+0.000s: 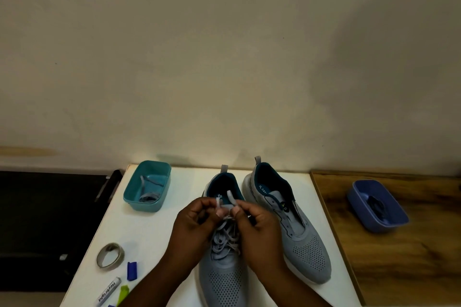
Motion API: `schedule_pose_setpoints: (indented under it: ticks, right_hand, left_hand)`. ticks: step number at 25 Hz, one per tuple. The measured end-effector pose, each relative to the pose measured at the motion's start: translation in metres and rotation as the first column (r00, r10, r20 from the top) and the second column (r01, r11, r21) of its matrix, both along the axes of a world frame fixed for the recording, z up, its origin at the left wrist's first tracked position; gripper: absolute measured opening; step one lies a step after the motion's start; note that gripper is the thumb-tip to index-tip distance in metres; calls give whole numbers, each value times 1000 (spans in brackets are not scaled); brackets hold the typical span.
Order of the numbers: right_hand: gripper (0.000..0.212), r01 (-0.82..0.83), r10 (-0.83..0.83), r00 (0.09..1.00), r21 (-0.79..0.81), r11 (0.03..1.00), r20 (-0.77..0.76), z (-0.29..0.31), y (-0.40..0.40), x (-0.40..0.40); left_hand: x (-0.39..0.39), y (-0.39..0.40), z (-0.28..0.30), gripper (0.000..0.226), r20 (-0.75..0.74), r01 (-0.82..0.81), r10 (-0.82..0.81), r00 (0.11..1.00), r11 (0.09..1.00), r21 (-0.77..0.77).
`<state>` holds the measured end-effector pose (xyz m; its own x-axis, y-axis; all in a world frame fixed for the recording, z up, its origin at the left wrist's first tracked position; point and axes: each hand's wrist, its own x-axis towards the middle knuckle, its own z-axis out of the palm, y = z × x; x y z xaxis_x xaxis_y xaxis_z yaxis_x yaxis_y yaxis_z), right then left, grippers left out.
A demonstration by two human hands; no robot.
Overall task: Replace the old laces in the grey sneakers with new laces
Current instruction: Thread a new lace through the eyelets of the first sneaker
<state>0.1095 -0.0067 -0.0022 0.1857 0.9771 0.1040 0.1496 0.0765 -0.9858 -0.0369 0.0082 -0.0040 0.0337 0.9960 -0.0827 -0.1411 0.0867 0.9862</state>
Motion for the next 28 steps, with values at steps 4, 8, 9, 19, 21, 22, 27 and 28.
schedule_pose_setpoints:
  ticks: [4, 8, 9, 19, 21, 22, 27, 28]
  right_hand:
    - [20, -22, 13, 996, -95, 995, -89, -2, 5, 0]
    - [25, -106, 103, 979, 6, 994, 178, -9, 5, 6]
    - [27, -138, 128, 962, 23, 990, 243, -8, 6, 9]
    - [16, -113, 4, 839, 167, 979, 544, -5, -1, 12]
    - [18, -122, -20, 800, 195, 973, 599, -4, -5, 11]
    - [24, -152, -15, 750, 194, 969, 661, -4, -5, 11]
    - [31, -152, -3, 700, 153, 977, 714, -4, 0, 14]
    - [31, -165, 18, 702, 137, 977, 712, -6, 1, 16]
  left_hand:
    - [-4, 1, 3, 16, -47, 105, -104, 993, 994, 9]
    - [-9, 2, 4, 20, -50, 196, -195, 980, 981, 16]
    - [-10, 2, 5, 28, -62, 201, -200, 978, 980, 3]
    - [9, -4, 0, 6, -177, -73, 91, 980, 992, 107]
    - [10, -3, -1, 10, -242, -94, 128, 962, 985, 147]
    - [9, -4, -1, 12, -265, -83, 126, 956, 982, 169]
    - [-9, 2, -10, 15, -635, 110, 281, 720, 857, 503]
    - [-10, 4, -11, 20, -655, 126, 284, 701, 854, 505]
